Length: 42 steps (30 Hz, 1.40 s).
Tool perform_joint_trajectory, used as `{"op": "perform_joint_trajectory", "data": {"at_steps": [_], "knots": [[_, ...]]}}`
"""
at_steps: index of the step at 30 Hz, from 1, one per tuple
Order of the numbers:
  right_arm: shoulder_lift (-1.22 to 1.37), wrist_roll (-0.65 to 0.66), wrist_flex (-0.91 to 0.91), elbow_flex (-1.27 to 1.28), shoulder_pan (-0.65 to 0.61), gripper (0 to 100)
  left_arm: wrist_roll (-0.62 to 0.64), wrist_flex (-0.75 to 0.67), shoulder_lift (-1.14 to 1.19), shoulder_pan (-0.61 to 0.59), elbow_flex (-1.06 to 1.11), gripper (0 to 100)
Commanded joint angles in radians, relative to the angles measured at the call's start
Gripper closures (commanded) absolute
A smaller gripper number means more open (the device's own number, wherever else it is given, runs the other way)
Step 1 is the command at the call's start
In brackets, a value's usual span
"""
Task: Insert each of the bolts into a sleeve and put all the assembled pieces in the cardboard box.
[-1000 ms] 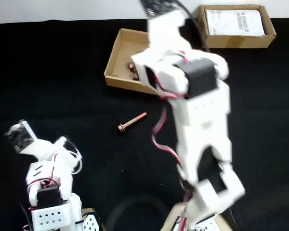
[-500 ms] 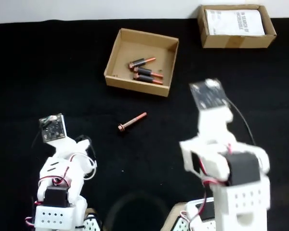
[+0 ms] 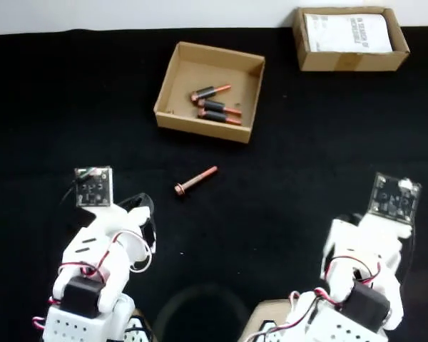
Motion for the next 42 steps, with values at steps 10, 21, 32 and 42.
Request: {"op": "perform_joint_trajectory", "data": {"at_steps": [10, 21, 32, 42], "knots": [[-0.157, 0.072, -0.259, 0.406, 0.246, 99.2, 0.000, -0.137, 0.739, 0.042, -0.325, 99], [-0.309, 0.066, -0.268, 0.657, 0.246, 99.2, 0.150, -0.137, 1.484, 0.082, -0.736, 99], [-0.311, 0.066, -0.314, 0.659, 0.245, 99.2, 0.227, -0.077, 1.949, 0.248, -1.118, 99], [-0.309, 0.066, -0.308, 0.659, 0.245, 99.2, 0.298, -0.064, 2.160, 0.160, -1.339, 99]]}}
